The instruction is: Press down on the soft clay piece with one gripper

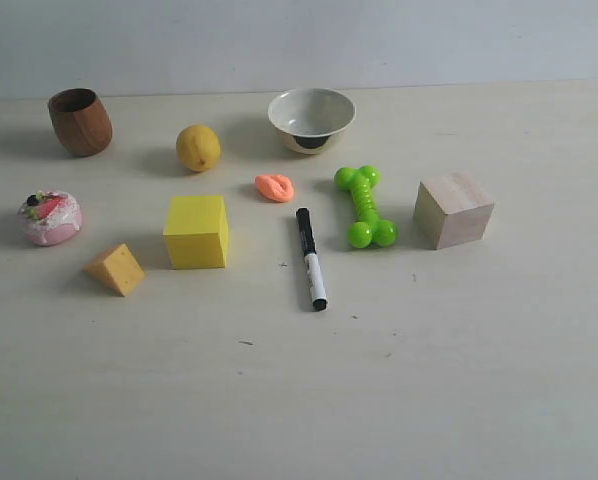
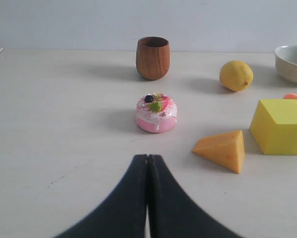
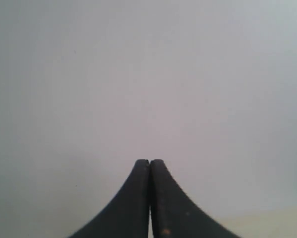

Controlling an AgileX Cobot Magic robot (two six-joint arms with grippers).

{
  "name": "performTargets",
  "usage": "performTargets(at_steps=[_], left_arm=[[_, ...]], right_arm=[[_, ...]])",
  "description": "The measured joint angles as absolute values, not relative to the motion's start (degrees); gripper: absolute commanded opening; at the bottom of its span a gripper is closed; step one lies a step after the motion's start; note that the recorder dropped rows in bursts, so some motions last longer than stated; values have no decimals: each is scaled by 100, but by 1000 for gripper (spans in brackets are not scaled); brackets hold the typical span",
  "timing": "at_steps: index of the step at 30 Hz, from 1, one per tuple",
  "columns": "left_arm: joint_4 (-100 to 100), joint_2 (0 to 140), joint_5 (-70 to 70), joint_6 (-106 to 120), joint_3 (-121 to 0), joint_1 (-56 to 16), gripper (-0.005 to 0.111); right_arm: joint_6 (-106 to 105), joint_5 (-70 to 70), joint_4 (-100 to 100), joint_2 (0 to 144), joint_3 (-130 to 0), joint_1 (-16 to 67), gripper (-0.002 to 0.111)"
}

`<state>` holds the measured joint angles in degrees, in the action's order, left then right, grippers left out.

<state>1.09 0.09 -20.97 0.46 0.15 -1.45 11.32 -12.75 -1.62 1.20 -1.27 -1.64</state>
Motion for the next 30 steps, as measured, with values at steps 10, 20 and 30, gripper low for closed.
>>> performTargets(at_steps=[10,20,30], left_arm=[[109,9,-2097,46,15,-145,0],[109,9,-2097,46,15,-145,0],[109,9,-2097,46,15,-145,0]], right_arm=[[1180,-455,-313,414,-1180,-164,0],[839,382,-349,1444,-2230,-164,0],[165,940,-282,2774,-3236,-164,0]])
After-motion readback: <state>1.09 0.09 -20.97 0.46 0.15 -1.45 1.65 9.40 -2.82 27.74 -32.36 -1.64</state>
